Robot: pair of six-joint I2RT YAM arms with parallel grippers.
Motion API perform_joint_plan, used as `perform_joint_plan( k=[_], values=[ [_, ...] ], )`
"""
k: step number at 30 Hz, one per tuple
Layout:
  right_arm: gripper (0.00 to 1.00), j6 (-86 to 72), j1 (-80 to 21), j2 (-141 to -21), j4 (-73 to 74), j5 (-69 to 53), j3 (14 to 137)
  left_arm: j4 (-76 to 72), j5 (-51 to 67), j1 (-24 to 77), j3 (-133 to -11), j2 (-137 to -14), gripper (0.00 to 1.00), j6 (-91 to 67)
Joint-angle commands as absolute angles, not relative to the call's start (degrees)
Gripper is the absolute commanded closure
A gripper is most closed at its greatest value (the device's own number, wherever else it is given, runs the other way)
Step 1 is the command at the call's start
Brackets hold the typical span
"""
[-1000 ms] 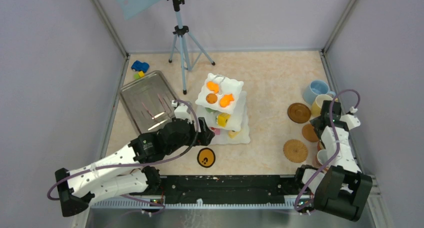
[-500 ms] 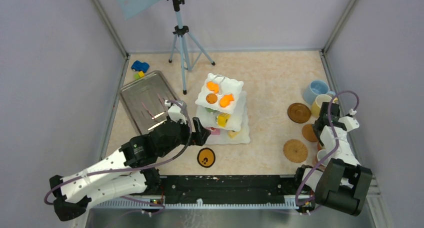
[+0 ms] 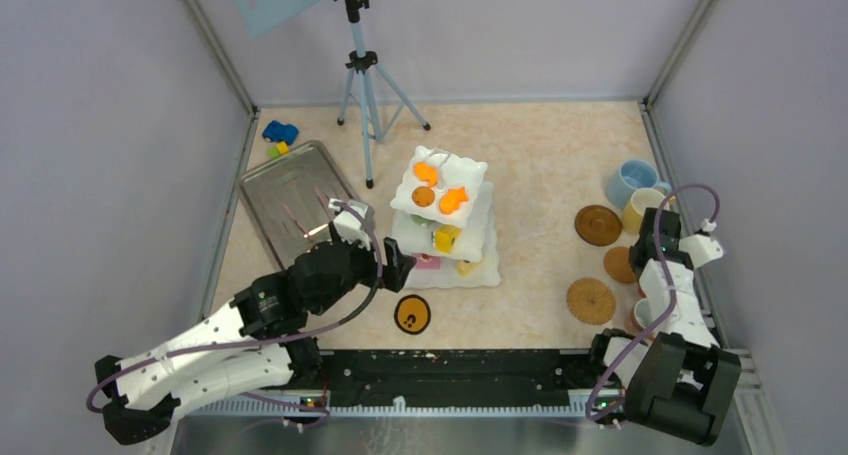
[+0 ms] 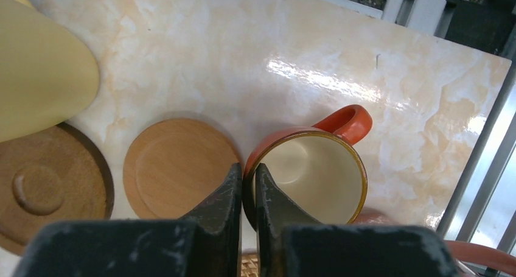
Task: Serve the afternoon tea
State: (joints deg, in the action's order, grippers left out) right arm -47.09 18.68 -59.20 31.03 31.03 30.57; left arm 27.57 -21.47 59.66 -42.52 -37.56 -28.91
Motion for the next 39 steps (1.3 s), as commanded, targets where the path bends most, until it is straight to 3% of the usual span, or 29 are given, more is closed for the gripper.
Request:
perform_joint_plan(
  k=[1,6,12,19,22,25,34,39],
  values=[
    [1.0,-44.61,19.15,-57.0,30.22,29.94,35.13,24.26,-23.34,59.45,-41.98,-36.64,0.01,-25.31],
    [1.0,-41.8,18.44,-56.4,32.72,26.58,40.53,23.48,-22.85,59.48,-40.78,-35.23,0.01,-26.53],
    [1.0,-37.17,6.06,-52.68,36.38,25.11,45.22,24.1,-24.26,59.49,-40.96,-35.1,0.01,-27.68],
    [1.0,-39.5,-14.39,-50.3,44.78,14.01,42.27,26.68,-29.65,59.5,-43.33,-36.52,0.01,-27.66],
    [1.0,-46.59,-30.31,-49.94,49.4,18.78,43.12,27.48,-31.64,59.48,-44.09,-37.24,0.01,-28.7],
    [1.0,-51.33,-39.74,-49.69,52.48,20.25,42.58,27.94,-32.49,59.48,-44.65,-37.56,0.01,-30.59],
    [1.0,-44.31,-68.9,-50.71,37.63,22.41,37.1,30.26,-34.81,59.48,-44.73,-34.54,0.01,-38.1],
    [1.0,-34.03,-81.62,-65.78,26.86,24.91,44.03,34.1,-38.05,59.5,-44.83,-30.2,0.01,-41.89]
  ],
)
